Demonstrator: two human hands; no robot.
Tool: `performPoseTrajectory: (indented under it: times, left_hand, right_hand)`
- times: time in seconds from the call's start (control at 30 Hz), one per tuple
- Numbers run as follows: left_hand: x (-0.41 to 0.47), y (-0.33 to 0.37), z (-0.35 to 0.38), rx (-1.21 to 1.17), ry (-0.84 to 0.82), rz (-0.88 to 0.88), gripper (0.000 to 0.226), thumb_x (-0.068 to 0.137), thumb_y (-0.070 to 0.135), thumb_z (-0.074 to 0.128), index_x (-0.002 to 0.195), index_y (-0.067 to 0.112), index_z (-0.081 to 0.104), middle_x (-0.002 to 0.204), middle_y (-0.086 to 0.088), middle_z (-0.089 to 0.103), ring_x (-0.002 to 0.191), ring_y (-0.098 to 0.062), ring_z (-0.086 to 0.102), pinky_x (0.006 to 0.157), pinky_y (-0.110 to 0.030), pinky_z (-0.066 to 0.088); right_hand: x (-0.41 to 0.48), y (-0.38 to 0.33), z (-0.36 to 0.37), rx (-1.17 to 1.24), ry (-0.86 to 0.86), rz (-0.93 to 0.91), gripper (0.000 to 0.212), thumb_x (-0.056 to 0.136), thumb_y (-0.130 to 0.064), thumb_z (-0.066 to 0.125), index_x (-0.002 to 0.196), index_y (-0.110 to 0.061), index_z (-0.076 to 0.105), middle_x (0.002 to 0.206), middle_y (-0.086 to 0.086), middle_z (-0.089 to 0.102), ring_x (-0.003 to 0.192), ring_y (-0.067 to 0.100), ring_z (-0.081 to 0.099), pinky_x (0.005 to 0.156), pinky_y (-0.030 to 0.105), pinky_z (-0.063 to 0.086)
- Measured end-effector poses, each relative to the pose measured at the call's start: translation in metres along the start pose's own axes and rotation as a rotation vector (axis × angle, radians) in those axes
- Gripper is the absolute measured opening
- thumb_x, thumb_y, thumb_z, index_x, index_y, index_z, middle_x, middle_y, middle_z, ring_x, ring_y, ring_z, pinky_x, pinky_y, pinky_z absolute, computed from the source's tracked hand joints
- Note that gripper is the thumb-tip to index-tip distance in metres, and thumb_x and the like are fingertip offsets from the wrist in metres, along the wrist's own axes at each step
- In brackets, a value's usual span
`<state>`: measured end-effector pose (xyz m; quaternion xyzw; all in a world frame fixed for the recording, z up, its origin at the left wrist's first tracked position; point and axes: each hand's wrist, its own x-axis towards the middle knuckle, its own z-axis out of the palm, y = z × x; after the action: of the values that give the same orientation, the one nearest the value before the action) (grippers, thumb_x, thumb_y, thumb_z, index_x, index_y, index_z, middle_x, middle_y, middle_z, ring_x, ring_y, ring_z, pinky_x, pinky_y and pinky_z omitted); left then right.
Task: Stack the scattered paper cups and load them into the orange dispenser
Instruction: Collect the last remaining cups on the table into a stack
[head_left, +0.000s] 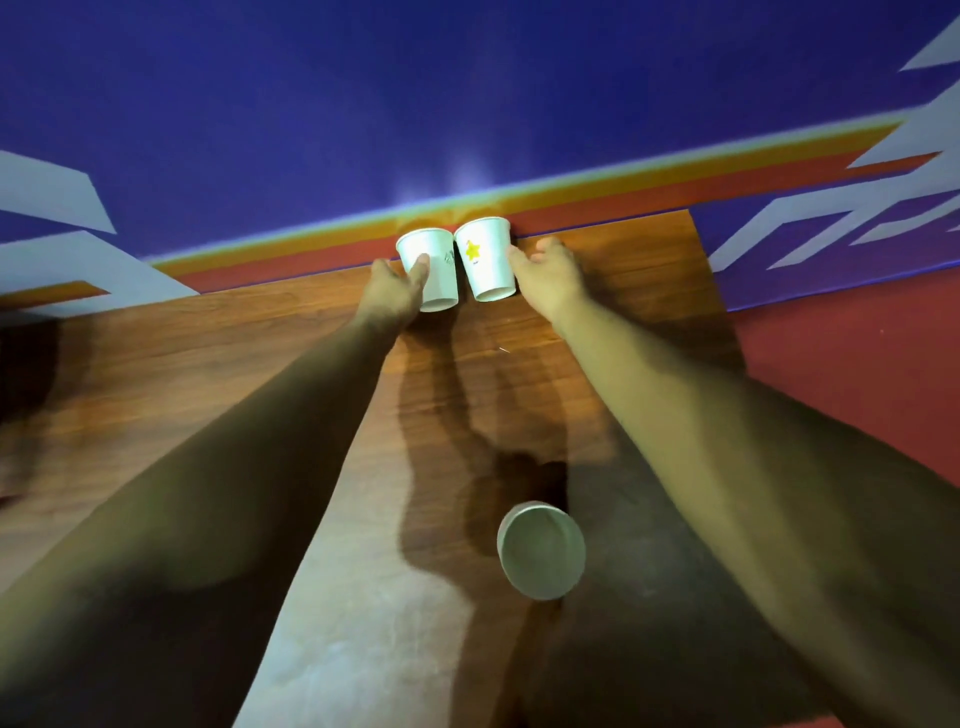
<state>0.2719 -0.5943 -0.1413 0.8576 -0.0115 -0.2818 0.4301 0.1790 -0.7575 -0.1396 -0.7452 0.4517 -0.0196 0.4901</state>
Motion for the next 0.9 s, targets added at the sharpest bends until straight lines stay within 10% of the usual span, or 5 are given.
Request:
performPoseTrajectory:
  times: [0.2, 0.5, 0.63, 0.77, 0.9]
  left_hand:
    - [-0.001, -0.003, 0.0, -0.239, -0.104, 0.008, 0.054, 0.093, 0.037, 0.067, 0.135, 0.009, 0.048, 0.125, -0.011, 0.063, 0.114, -0.032, 0.066, 0.091, -0.048, 0.057]
    - [-0.088, -0.018, -0.021, -0.548, -0.224, 0.098, 0.041, 0.099, 0.017, 0.063, 0.137, 0.01, 0.048, 0.12, -0.008, 0.07, 0.102, -0.02, 0.071, 0.078, -0.037, 0.061]
    - [-0.135, -0.005, -0.036, -0.527, -0.253, 0.193, 0.046, 0.095, 0.021, 0.068, 0.136, 0.016, 0.048, 0.122, -0.006, 0.07, 0.111, -0.019, 0.067, 0.085, -0.037, 0.059]
    - [-0.172, 0.0, -0.043, -0.486, -0.329, 0.289, 0.058, 0.087, 0.02, 0.075, 0.136, 0.013, 0.045, 0.133, -0.015, 0.063, 0.119, -0.02, 0.06, 0.097, -0.04, 0.054]
    - [-0.202, 0.004, -0.047, -0.472, -0.398, 0.323, 0.057, 0.084, 0.017, 0.078, 0.132, 0.021, 0.048, 0.12, 0.008, 0.067, 0.114, -0.011, 0.061, 0.092, -0.031, 0.055]
  right_hand:
    - [0.01, 0.013, 0.026, 0.105, -0.084, 0.018, 0.071, 0.072, -0.062, 0.065, 0.118, -0.009, 0.06, 0.112, 0.01, 0.067, 0.101, 0.03, 0.066, 0.086, 0.048, 0.056]
    - [-0.079, 0.009, -0.025, 0.35, -0.255, -0.067, 0.091, 0.078, -0.016, 0.079, 0.15, -0.033, 0.027, 0.116, 0.017, 0.064, 0.1, 0.027, 0.068, 0.087, 0.044, 0.057]
    - [-0.136, 0.004, -0.055, 0.409, -0.261, -0.132, 0.082, 0.081, -0.014, 0.077, 0.145, -0.037, 0.032, 0.12, 0.011, 0.063, 0.101, 0.016, 0.066, 0.073, 0.022, 0.054]
    - [-0.188, 0.007, -0.079, 0.49, -0.145, -0.126, 0.06, 0.078, -0.051, 0.074, 0.131, -0.041, 0.048, 0.131, 0.0, 0.059, 0.118, 0.011, 0.059, 0.098, 0.041, 0.052]
    - [-0.231, 0.014, -0.101, 0.554, -0.047, -0.164, 0.041, 0.087, -0.019, 0.071, 0.123, -0.018, 0.052, 0.113, -0.001, 0.067, 0.098, 0.005, 0.063, 0.09, 0.037, 0.05]
